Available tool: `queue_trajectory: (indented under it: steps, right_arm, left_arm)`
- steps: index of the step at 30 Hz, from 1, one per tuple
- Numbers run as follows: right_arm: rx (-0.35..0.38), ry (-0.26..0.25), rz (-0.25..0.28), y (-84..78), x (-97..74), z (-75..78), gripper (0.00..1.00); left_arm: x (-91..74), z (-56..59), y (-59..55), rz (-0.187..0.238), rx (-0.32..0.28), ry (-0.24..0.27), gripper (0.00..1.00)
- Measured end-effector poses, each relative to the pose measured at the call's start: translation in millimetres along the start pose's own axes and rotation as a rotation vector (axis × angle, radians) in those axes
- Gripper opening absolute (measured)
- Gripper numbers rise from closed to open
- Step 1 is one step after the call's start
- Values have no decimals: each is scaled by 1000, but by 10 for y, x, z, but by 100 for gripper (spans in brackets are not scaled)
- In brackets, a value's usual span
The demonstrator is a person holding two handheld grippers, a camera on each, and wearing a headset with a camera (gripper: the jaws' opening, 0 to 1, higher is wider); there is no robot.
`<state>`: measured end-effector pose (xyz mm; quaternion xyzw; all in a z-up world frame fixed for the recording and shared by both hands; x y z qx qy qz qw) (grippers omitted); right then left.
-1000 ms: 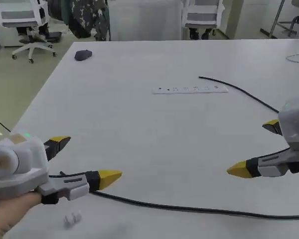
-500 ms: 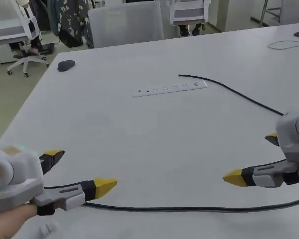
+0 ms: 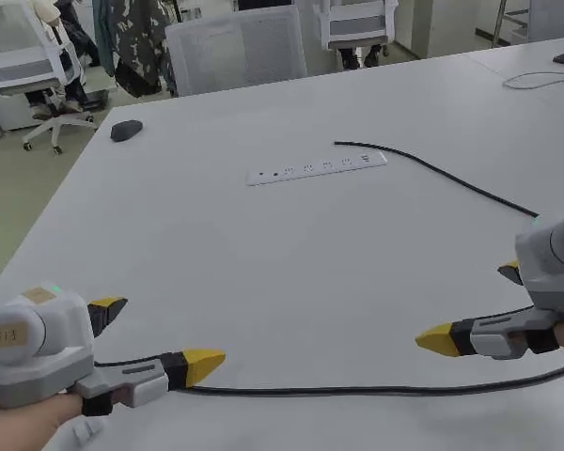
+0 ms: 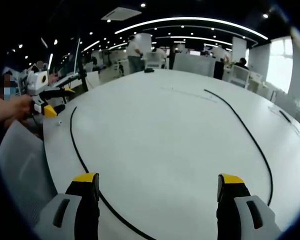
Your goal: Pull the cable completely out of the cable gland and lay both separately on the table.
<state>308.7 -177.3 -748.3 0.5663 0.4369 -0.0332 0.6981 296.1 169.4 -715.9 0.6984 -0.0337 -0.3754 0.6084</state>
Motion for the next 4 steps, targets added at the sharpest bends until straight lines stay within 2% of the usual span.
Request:
queue_trajectory:
  steps: [4]
  right_arm:
    - [19,8,16,5,8,-34,100]
  left_arm:
    - [3,8,-9,3,-2,-1,100]
Point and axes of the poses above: the centre of the closed fingertips' face, and the gripper's own axes: x roughly forward along the fingers, z roughly to its right, y roughly out of its top, the point moved 4 cm from there along -x, roughly backward along the fingers, and after that the axes turned 2 degrees about -z, right-handed, at the moved point
